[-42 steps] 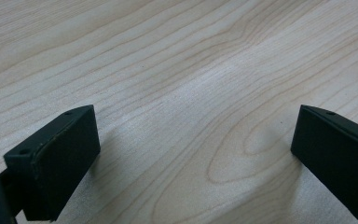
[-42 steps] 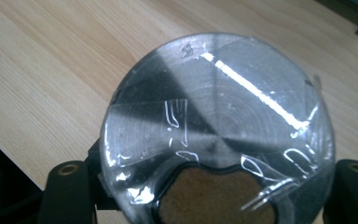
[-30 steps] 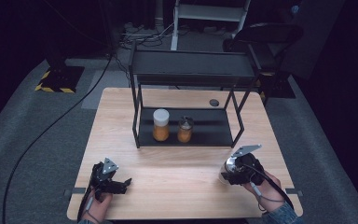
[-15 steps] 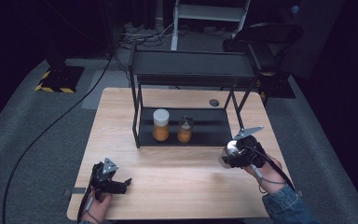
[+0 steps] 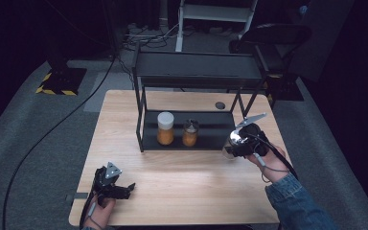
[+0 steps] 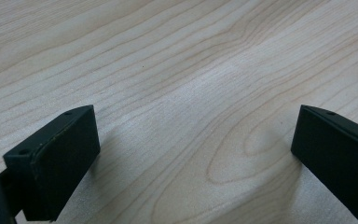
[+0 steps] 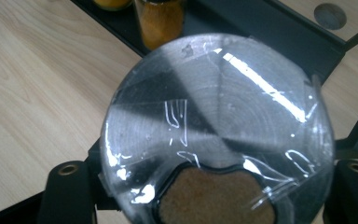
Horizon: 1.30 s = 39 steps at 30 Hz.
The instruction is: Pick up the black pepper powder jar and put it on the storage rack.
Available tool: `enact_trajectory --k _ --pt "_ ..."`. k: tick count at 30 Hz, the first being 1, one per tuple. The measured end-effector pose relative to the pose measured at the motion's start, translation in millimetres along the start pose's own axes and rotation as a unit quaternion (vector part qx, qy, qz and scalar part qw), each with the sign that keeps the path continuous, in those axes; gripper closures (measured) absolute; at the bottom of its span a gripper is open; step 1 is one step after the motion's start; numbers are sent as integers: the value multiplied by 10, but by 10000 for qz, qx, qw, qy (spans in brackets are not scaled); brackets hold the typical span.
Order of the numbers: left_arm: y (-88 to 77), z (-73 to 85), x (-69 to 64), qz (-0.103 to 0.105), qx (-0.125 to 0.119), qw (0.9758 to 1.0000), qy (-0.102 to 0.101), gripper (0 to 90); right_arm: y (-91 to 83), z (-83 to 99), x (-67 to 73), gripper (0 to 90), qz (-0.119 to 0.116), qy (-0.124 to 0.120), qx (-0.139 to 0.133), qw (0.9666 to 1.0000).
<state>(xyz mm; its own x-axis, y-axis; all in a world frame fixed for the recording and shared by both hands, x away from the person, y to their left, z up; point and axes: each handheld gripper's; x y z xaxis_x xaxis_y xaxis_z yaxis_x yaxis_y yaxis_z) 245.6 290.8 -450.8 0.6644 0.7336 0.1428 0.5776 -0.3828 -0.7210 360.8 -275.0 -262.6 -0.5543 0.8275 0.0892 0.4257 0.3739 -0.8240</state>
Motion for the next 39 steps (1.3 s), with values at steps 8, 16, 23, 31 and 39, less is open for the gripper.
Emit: enact_trajectory --k 8,16,23,31,39 --pt "0 0 -2 -4 0 10000 -8 10 54 -197 -7 311 29 -55 -46 10000" --pt "0 -2 -4 -8 3 10000 -8 10 208 -381 -69 311 25 -6 -13 10000" --pt "1 -2 -5 -9 3 10000 -14 10 363 -518 -100 311 42 -26 21 10000" --pt "0 -2 -5 -9 5 10000 -10 10 571 -628 -104 311 78 -35 149 9999" --pt "0 -2 -5 -9 5 10000 -11 10 770 -683 -136 311 67 22 255 9997"
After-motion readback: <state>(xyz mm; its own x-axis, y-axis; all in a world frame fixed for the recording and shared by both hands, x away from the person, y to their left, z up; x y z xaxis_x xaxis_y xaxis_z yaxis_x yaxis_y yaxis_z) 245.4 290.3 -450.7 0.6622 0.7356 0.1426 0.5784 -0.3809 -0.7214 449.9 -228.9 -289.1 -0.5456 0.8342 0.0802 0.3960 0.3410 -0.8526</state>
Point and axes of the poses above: each handheld gripper's, and its own axes: y roughly forward along the jaws, z roughly out of its underside, x roughly to its left, and after that the axes turned 13 degrees about y, right-handed
